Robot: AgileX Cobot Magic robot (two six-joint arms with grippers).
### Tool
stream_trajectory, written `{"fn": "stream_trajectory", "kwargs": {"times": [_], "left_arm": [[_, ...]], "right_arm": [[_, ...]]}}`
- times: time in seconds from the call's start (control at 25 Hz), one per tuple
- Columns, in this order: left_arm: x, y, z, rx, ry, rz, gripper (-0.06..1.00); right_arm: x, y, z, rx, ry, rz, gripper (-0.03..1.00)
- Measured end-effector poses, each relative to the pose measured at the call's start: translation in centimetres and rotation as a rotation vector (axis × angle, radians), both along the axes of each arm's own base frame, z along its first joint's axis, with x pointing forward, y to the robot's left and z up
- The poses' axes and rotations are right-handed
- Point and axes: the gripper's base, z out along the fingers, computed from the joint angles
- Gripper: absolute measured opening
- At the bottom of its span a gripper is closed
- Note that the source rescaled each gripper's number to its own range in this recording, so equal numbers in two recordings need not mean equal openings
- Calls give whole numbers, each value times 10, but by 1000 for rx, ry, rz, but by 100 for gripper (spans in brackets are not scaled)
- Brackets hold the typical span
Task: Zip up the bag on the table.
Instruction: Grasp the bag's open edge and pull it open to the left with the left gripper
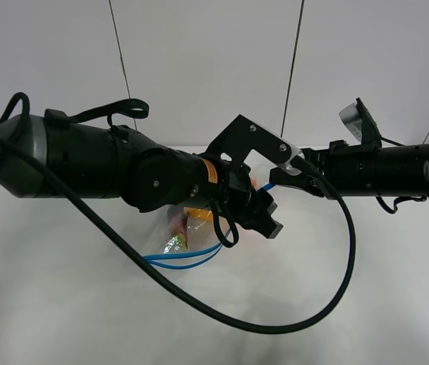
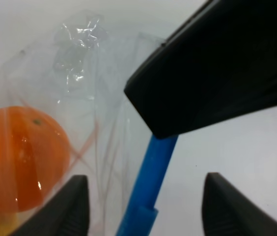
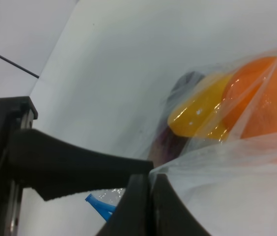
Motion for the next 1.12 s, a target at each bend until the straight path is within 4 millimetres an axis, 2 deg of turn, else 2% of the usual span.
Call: {"fn": "stream_trajectory", "kwargs": {"times": [0.28, 0.52, 1.12], "left_arm": [[0, 0, 0, 1, -1, -1, 45], [0, 0, 0, 4, -4, -4, 29], [0, 0, 0, 36, -40, -40, 1]], "right_arm": [[0, 0, 0, -2, -3, 2, 0], [0, 0, 0, -3, -5, 3, 0], [0, 0, 0, -7, -6, 6, 0]]}}
